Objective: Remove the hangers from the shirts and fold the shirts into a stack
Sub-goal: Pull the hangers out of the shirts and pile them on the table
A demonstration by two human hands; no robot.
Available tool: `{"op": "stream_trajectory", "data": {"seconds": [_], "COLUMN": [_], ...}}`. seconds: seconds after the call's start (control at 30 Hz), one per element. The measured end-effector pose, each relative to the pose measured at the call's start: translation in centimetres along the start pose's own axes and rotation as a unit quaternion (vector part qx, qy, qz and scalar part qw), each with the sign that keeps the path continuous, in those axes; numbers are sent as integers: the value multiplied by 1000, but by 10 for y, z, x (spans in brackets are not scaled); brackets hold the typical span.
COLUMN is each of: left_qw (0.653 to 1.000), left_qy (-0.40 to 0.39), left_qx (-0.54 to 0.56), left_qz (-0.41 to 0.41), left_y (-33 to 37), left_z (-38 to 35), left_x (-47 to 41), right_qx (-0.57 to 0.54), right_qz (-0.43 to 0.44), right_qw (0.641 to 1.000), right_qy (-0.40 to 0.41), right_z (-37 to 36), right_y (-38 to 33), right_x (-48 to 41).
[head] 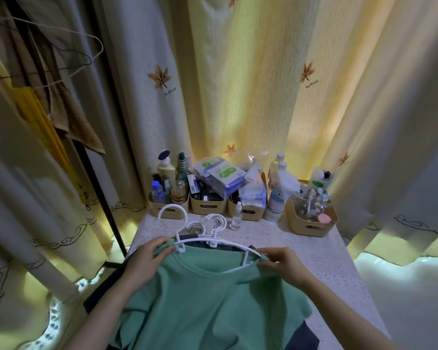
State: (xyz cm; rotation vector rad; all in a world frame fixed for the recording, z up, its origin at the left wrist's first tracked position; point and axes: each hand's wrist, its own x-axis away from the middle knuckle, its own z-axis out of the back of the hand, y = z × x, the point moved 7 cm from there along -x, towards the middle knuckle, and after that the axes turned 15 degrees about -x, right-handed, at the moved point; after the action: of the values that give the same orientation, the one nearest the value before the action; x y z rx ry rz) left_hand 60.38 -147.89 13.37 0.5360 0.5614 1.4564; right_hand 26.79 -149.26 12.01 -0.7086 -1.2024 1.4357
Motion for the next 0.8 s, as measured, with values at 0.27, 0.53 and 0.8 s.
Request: {"op": "stream_trajectory", "data": {"seconds": [0.27,0.53,0.8], "left_qw": [1000,996,999], "left_qy": [-10,34,-7], "left_qx": [8,48,27], "left_qz": [4,66,31], "left_y": [6,-23,-7], "left_z": [-6,4,-2], "left_x": [-9,5,3], "right_qx": [-54,-120,-71], "right_qz": [39,-14,46], "right_qw": [998,993,980], "right_qy": [22,-15,182], "right_z": [12,7,29], "right_y": [-18,-6,-10], "right_x": [-4,-3,-2]}}
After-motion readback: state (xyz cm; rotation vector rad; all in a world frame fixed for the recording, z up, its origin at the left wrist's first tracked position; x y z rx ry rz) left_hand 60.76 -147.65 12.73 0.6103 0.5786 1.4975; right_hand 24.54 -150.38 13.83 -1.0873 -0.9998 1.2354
